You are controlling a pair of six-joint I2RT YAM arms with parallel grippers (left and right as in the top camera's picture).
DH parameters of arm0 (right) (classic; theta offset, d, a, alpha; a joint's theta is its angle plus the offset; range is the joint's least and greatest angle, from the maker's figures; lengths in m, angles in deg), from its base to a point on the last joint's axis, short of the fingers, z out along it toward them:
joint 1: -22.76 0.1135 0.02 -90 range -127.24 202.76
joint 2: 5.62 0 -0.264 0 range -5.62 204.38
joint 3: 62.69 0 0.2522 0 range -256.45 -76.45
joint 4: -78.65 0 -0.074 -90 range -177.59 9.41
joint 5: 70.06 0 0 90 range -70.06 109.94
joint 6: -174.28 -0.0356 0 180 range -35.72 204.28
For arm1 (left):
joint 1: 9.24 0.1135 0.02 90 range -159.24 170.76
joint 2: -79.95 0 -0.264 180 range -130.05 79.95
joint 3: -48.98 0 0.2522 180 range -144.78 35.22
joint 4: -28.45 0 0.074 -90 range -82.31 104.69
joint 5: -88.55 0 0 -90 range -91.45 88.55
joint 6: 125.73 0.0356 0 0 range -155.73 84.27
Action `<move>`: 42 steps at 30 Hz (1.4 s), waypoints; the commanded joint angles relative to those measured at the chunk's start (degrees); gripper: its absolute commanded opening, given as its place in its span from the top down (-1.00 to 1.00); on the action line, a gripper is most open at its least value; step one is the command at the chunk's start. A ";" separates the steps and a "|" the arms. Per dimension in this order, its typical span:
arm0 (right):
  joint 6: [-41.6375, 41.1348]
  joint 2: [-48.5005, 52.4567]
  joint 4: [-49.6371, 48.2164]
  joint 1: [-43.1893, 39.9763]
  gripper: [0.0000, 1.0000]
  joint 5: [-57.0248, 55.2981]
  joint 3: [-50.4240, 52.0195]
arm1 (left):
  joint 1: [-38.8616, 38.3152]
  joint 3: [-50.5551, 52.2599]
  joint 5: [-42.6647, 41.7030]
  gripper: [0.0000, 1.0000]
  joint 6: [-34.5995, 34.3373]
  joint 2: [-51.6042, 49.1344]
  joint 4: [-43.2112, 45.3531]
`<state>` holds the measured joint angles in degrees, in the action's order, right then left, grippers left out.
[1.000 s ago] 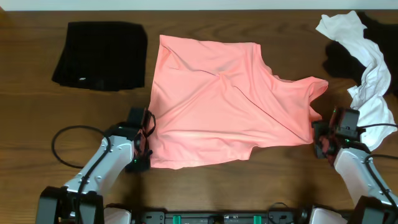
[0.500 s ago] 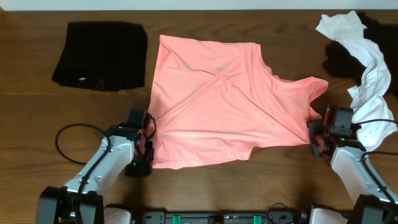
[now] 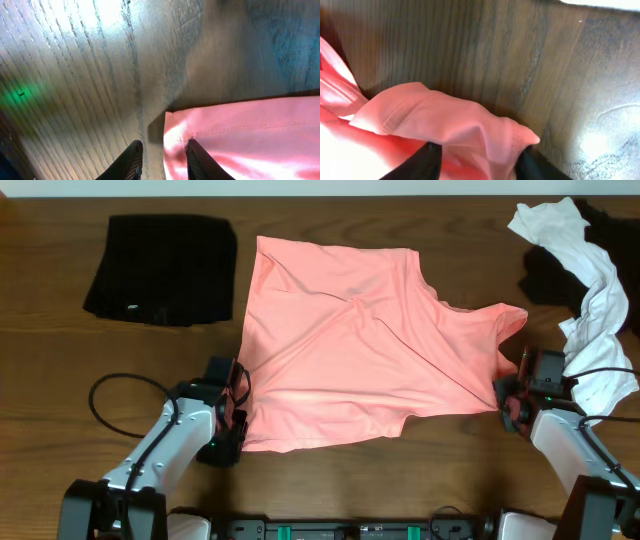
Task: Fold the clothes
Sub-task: 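Grasp the bottom hem corners with both grippers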
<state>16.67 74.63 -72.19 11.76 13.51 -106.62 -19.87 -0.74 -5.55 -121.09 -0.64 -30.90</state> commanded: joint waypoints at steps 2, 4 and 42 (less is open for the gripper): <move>2.27 1.77 0.66 0.59 0.35 0.44 0.72 | 0.17 0.24 1.05 0.47 2.08 -0.26 -0.20; 3.26 1.77 0.63 0.59 0.47 0.44 0.72 | 0.17 0.24 0.37 0.52 2.51 -0.26 -0.17; 14.34 1.79 -3.10 0.59 0.97 1.97 0.72 | 0.17 0.24 -0.44 -0.48 25.38 -0.26 0.59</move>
<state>29.85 75.76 -74.97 11.76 15.45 -106.34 -19.87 -0.74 -6.20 -98.03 -0.64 -29.54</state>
